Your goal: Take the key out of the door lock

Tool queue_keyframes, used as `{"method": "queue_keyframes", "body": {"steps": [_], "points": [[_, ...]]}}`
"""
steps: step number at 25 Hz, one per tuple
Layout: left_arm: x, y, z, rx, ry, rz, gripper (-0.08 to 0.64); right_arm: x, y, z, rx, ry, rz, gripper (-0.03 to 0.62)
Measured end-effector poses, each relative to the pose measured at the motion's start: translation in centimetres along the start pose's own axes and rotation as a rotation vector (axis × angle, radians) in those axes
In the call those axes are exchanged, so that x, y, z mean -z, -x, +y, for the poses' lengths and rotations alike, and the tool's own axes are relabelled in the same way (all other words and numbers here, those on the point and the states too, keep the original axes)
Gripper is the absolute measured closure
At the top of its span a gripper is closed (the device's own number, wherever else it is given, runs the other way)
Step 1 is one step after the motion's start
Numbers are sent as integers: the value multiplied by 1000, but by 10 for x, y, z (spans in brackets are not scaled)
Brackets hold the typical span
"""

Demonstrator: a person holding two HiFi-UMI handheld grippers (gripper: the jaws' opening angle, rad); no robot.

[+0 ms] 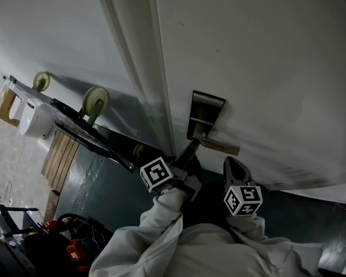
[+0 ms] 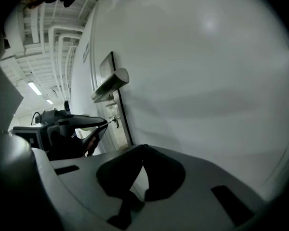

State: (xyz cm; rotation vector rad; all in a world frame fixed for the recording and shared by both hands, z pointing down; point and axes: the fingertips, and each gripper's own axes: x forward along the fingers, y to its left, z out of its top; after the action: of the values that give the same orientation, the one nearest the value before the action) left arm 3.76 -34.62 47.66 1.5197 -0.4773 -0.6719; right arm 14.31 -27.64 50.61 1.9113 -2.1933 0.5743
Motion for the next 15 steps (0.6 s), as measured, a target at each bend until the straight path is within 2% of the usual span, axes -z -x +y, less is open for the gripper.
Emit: {"method": "queue_keyframes", "body": {"steps": [3, 7, 15], "points": [[5, 7, -2, 11, 18, -7, 534, 2, 2, -2, 4, -4, 1, 540], [8, 18, 1, 0, -14, -4, 534, 4, 3, 0, -2, -6, 1, 540], [13, 24, 0, 10, -16, 5, 534, 10, 8, 7, -15, -4, 1, 540]]}}
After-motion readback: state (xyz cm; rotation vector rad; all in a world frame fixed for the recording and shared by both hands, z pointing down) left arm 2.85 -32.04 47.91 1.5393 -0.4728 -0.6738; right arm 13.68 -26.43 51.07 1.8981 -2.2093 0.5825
